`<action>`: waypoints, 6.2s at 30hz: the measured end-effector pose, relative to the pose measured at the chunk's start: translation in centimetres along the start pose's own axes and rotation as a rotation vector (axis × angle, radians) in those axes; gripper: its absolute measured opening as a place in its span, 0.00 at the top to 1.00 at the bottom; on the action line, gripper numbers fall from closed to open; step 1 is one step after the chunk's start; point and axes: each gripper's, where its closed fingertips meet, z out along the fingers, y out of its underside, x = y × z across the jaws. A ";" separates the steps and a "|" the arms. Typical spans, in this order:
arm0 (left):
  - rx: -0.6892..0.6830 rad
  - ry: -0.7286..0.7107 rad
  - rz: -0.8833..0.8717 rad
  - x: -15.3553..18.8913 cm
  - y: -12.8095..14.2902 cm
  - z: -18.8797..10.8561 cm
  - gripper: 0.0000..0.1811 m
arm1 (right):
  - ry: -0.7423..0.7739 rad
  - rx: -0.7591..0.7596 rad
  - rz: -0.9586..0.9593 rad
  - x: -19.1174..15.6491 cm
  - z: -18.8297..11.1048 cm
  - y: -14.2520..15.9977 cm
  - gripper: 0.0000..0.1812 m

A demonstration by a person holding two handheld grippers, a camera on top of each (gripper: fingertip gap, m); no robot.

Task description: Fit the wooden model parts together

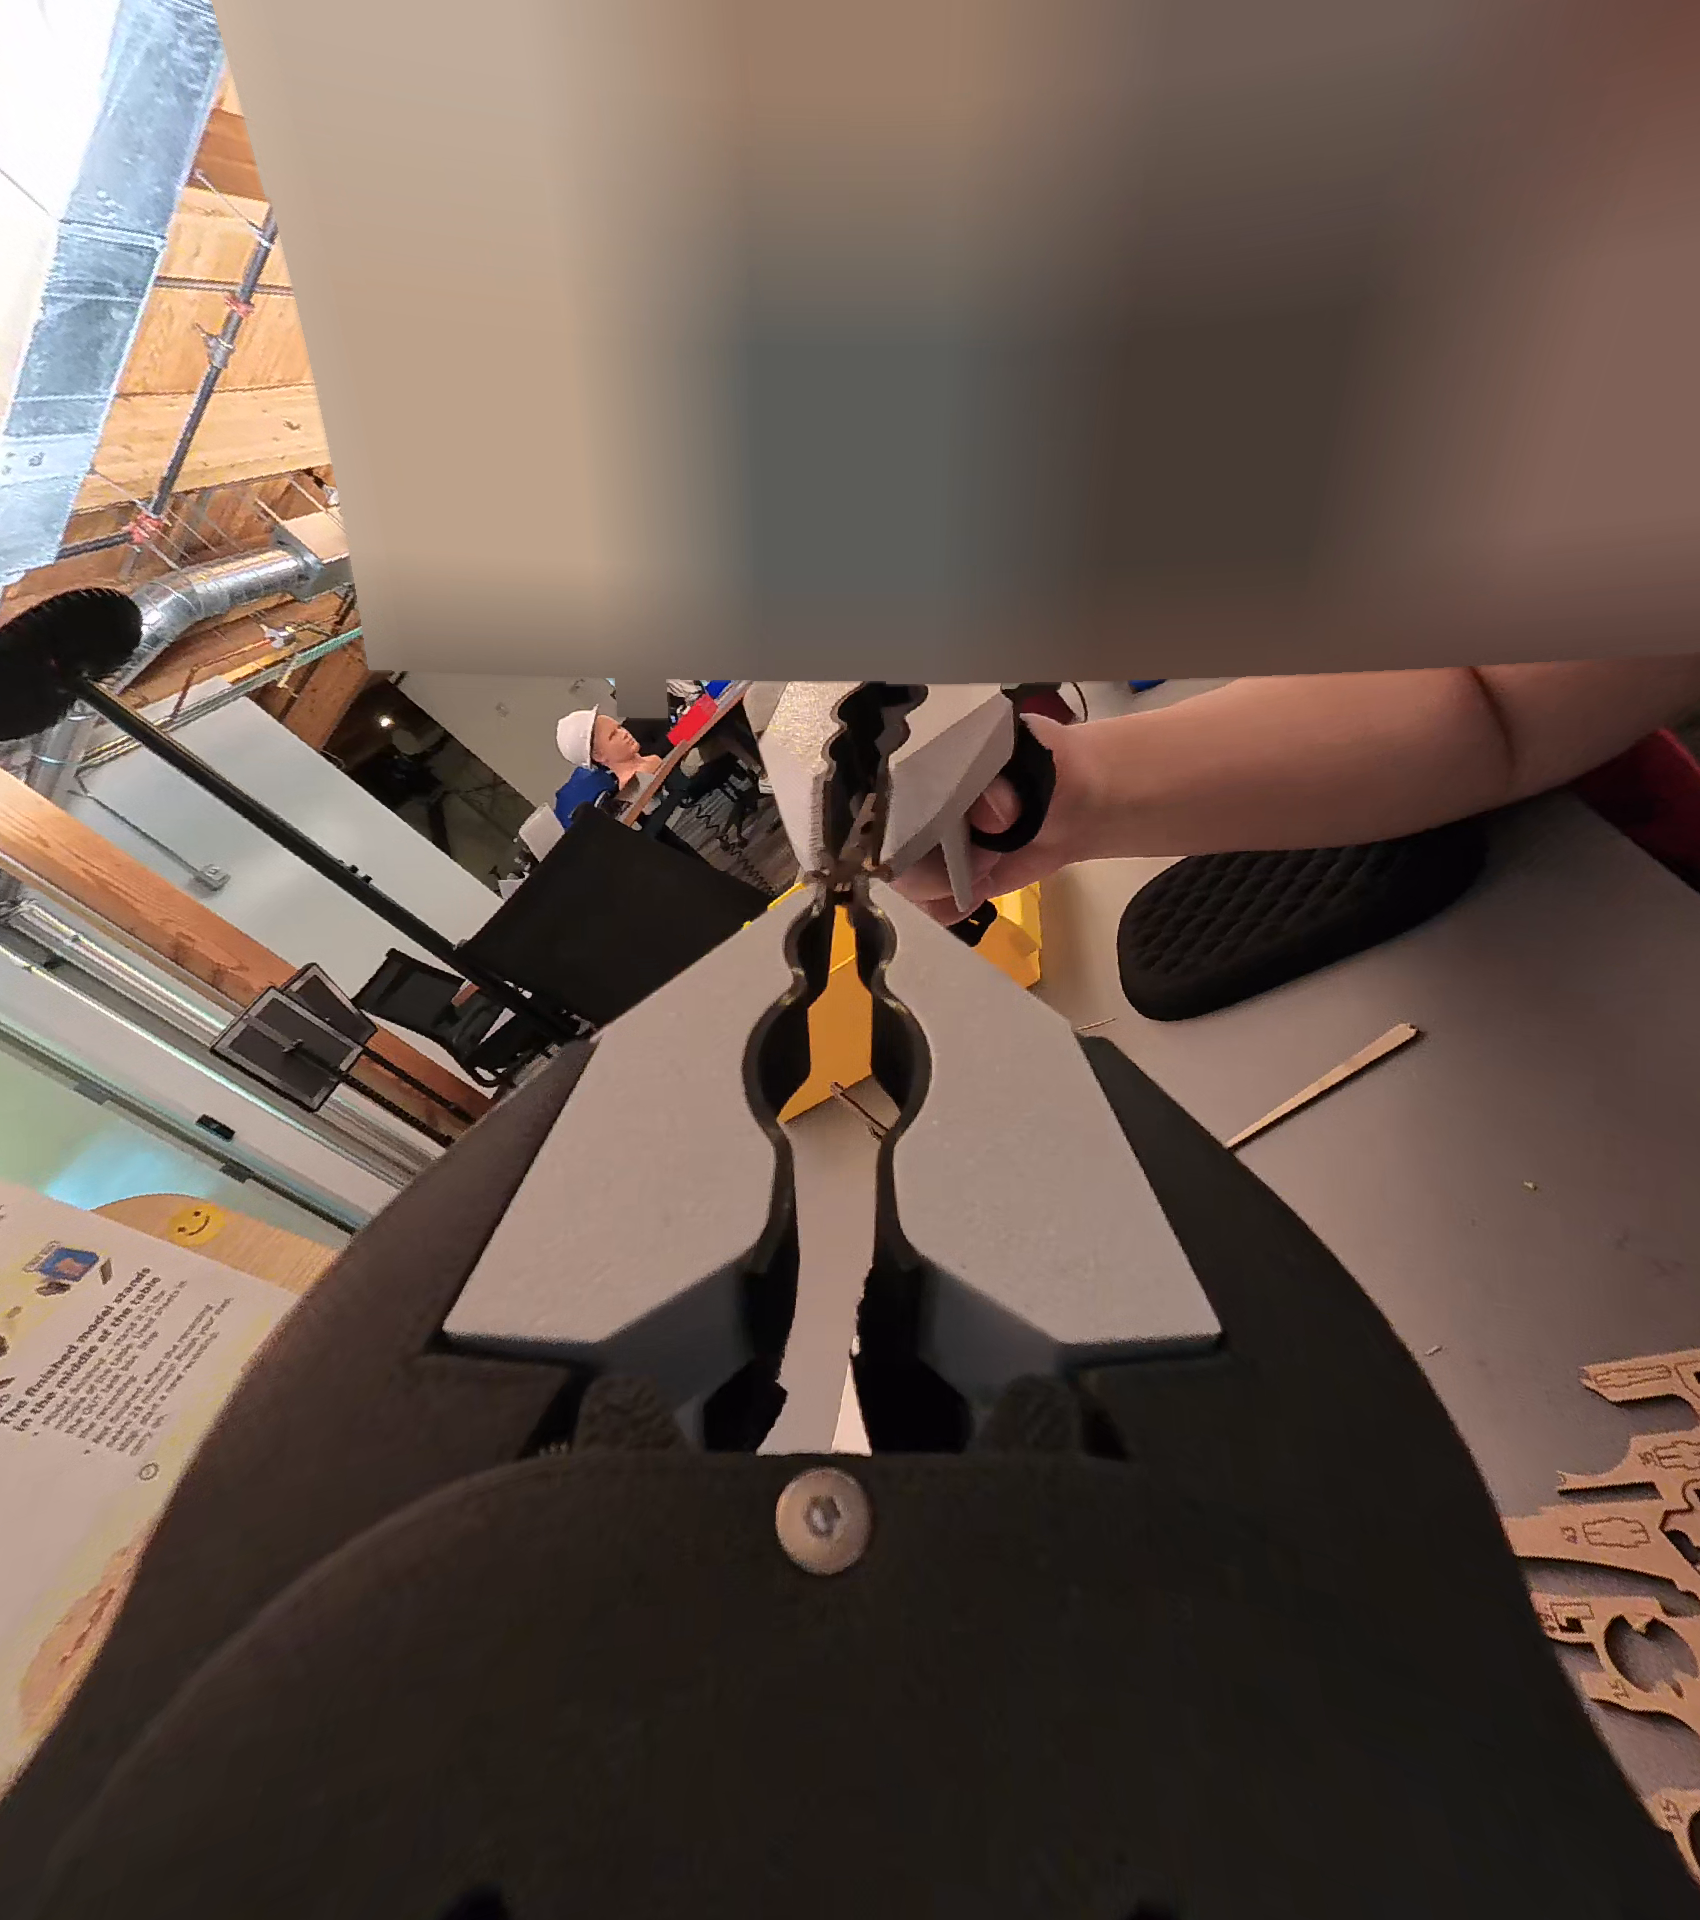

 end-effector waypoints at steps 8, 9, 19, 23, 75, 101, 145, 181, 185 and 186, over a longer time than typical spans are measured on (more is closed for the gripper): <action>0.033 0.000 -0.033 0.0 -0.1 0.0 1.00 | 0.019 -0.017 -0.016 -0.1 0.0 -0.2 0.97; 0.027 -0.010 -0.030 -0.1 0.0 0.0 1.00 | 0.031 -0.024 -0.019 0.0 0.0 -0.1 0.97; 0.033 -0.069 -0.035 -1.1 0.4 -0.1 1.00 | 0.130 -0.034 -0.055 1.0 0.2 0.2 0.97; 0.033 -0.096 -0.031 -1.4 0.5 -0.1 1.00 | 0.163 -0.021 -0.049 1.3 0.3 0.2 0.97; -0.033 0.156 -0.008 1.6 0.6 -1.3 1.00 | -0.030 -0.037 -0.067 -1.7 1.2 0.8 0.97; -0.060 0.148 0.005 1.3 1.0 -1.6 1.00 | 0.026 -0.060 -0.084 -1.3 1.6 1.1 0.97; -0.054 0.141 -0.001 1.8 0.5 -0.9 1.00 | -0.062 -0.048 -0.049 -1.8 0.8 0.8 0.97; -0.045 0.128 -0.032 1.1 0.7 -0.7 1.00 | -0.040 -0.059 -0.048 -1.1 0.7 0.8 0.96; -0.026 0.108 -0.071 0.4 0.9 -0.9 1.00 | -0.007 -0.048 -0.040 -0.1 0.0 0.6 0.95; -0.021 0.102 -0.081 0.2 0.9 -1.0 1.00 | 0.001 -0.058 -0.040 0.2 -0.2 0.7 0.94</action>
